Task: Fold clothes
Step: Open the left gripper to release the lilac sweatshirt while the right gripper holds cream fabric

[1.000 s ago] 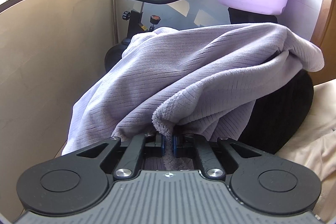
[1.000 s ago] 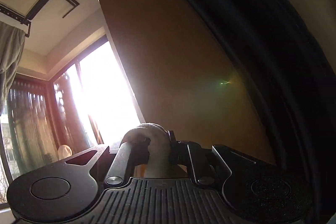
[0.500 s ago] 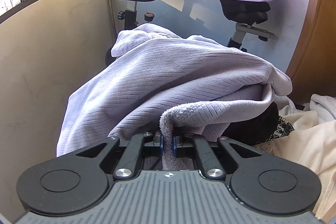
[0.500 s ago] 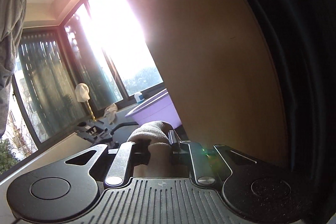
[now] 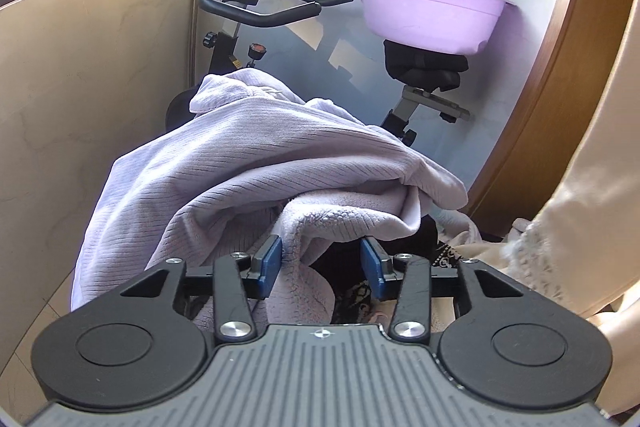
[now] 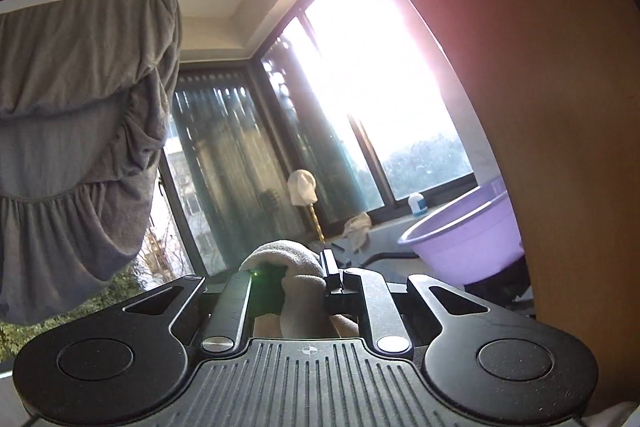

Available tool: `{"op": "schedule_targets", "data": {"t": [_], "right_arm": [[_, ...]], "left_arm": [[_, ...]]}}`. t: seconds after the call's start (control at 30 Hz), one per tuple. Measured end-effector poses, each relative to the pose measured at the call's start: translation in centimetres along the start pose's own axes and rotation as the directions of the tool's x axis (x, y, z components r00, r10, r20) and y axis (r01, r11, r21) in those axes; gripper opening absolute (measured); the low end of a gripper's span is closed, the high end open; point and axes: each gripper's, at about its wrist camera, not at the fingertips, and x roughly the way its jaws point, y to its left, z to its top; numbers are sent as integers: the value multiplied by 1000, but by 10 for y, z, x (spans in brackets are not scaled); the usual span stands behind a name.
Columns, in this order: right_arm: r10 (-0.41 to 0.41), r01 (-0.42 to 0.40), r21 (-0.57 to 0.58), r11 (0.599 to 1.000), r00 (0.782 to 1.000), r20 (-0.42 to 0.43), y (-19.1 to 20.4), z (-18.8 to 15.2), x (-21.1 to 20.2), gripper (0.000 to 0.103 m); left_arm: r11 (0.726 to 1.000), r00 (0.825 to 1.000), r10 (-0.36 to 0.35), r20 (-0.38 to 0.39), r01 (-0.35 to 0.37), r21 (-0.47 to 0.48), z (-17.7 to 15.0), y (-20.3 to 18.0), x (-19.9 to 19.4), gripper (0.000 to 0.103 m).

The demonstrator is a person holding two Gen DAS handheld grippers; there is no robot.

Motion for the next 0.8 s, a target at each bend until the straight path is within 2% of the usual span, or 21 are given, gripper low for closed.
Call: {"op": "schedule_targets", "data": {"t": [0.07, 0.13, 0.23, 0.3, 0.37, 0.4, 0.6, 0.63, 0.7, 0.73, 0.77, 0.8], "right_arm": [[-57, 58, 1, 998, 994, -92, -14, -24, 34, 13], [-118, 120, -6, 993, 971, -207, -27, -65, 57, 13], [-205, 210, -28, 977, 907, -367, -46, -125, 91, 13], [-257, 270, -32, 962, 864, -434, -57, -157, 102, 13], [-306, 327, -42, 944, 819, -485, -67, -190, 107, 13], [-327, 344, -59, 937, 804, -496, -70, -201, 104, 13], [-367, 397, -81, 914, 728, -579, -82, -247, 90, 13], [-367, 400, -80, 913, 719, -590, -83, -252, 87, 13], [-345, 386, -62, 921, 730, -589, -80, -250, 82, 16], [-339, 383, -53, 922, 734, -589, -79, -244, 83, 18], [-336, 383, -45, 923, 739, -584, -76, -237, 81, 21], [-332, 380, -40, 924, 745, -578, -74, -232, 79, 31]], "left_arm": [[1000, 1000, -19, 6, 19, -10, -1, -1, -4, 52], [999, 999, -37, 8, 37, -14, -2, -1, -6, 57], [999, 999, -53, 0, 53, 2, -5, -6, -5, 62], [998, 998, -66, -18, 66, 18, -8, -10, -1, 62], [997, 997, -73, -39, 74, 30, -11, -15, 5, 63], [996, 996, -76, -47, 77, 34, -11, -18, 7, 63], [994, 992, -92, -85, 97, 47, -16, -30, 22, 66], [993, 991, -97, -90, 101, 52, -17, -32, 24, 67], [991, 989, -110, -98, 117, 66, -18, -37, 26, 71], [989, 988, -119, -101, 127, 73, -19, -40, 27, 77], [987, 986, -127, -104, 136, 80, -21, -43, 28, 80], [986, 985, -133, -107, 143, 86, -22, -46, 29, 84]]}}
